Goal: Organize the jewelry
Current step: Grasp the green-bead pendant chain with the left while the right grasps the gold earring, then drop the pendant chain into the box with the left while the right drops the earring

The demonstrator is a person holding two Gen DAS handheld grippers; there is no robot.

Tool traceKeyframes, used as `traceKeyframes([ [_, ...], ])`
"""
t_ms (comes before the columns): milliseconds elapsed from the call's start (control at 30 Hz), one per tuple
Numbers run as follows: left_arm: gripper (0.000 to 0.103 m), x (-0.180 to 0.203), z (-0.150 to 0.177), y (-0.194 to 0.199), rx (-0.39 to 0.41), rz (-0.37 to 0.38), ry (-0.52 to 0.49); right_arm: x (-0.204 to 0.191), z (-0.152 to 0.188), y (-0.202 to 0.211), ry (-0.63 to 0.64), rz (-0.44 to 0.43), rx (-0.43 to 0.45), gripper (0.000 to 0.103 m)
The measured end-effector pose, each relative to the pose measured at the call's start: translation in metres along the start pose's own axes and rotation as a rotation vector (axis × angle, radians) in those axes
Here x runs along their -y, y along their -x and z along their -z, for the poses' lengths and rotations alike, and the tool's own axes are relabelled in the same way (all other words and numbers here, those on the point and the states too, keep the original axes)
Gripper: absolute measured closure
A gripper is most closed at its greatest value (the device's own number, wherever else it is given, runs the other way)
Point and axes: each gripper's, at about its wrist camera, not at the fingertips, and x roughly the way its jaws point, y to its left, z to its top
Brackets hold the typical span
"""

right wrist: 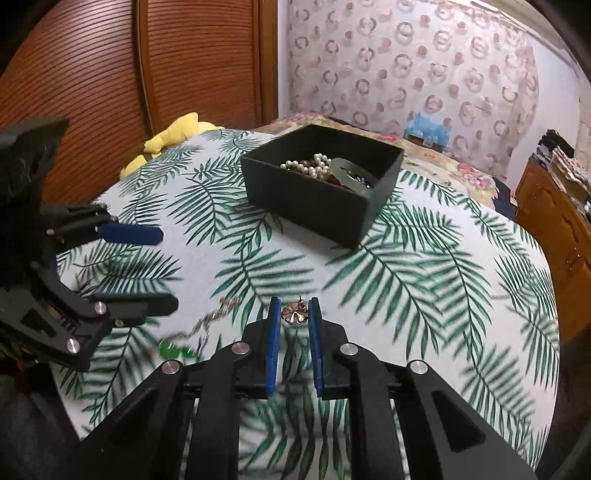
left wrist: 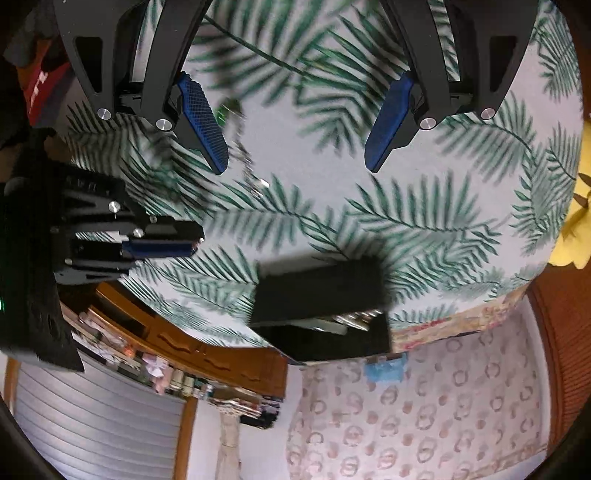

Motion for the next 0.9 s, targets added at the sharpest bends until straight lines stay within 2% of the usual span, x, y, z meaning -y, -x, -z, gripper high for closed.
traceKeyframes([
  [33, 0.031, 0.005, 0.002, 0.0, -0.001, 0.001, -0.011, 0.0, 0.004, 0.003, -0.005, -0.001, 0.001, 0.087],
  [133, 0.041, 0.016, 0.007, 0.0, -0.008, 0.018, -0.037, 0.003, 0.013, 0.008, -0.019, 0.002, -0.002, 0.086],
  [200, 0.05, 0.023, 0.008, 0.0, -0.009, 0.028, -0.058, 0.005, 0.018, 0.01, -0.029, 0.005, -0.007, 0.086],
  [267, 0.065, 0.028, 0.008, -0.001, -0.013, 0.04, -0.072, 0.009, 0.023, 0.011, -0.041, 0.007, -0.012, 0.086],
  [367, 0.078, 0.035, 0.009, -0.003, -0.019, 0.064, -0.098, 0.012, 0.028, 0.011, -0.053, 0.009, -0.018, 0.086],
  [467, 0.087, 0.038, 0.011, -0.004, -0.028, 0.072, -0.11, 0.015, 0.028, 0.011, -0.056, 0.009, -0.018, 0.086],
  [667, 0.088, 0.038, 0.012, -0.009, -0.068, 0.092, -0.13, 0.015, 0.025, 0.012, -0.053, 0.008, -0.013, 0.086],
  [900, 0.088, 0.044, 0.012, -0.01, -0.075, 0.062, -0.183, 0.014, 0.022, 0.013, -0.047, 0.011, -0.013, 0.086],
])
